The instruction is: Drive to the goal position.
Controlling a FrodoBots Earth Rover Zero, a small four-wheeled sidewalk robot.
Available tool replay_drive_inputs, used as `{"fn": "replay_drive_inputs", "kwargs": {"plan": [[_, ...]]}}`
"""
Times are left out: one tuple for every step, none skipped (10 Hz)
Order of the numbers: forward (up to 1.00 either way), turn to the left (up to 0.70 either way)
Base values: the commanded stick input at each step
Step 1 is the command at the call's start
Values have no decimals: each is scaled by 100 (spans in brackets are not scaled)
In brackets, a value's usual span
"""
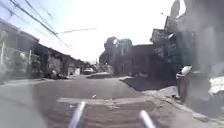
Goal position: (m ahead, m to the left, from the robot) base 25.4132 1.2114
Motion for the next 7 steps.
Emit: {"fn": "replay_drive_inputs", "kwargs": {"plan": [[85, 0], [85, 0], [85, 0], [85, 0], [85, 0], [85, 0], [85, 0]]}}
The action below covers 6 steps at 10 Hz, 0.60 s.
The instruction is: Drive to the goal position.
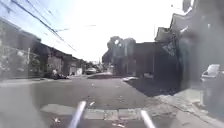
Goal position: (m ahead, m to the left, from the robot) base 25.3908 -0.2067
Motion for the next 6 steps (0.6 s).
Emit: {"fn": "replay_drive_inputs", "kwargs": {"plan": [[85, 0], [85, 0], [85, -8], [85, -34], [85, -34], [85, -34]]}}
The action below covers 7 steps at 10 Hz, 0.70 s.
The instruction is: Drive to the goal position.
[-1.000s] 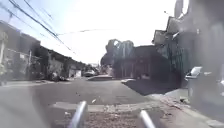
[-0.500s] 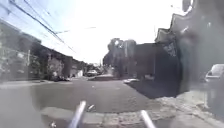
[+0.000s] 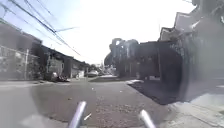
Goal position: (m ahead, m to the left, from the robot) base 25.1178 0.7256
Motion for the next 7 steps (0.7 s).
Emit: {"fn": "replay_drive_inputs", "kwargs": {"plan": [[85, -34], [85, -34], [85, -34], [85, -34], [85, -27], [85, 0], [85, 0]]}}
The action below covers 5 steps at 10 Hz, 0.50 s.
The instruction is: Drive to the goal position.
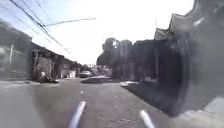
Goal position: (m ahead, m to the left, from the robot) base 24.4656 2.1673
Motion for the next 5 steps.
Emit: {"fn": "replay_drive_inputs", "kwargs": {"plan": [[85, 0], [85, 0], [85, 0], [85, 0], [85, 0]]}}
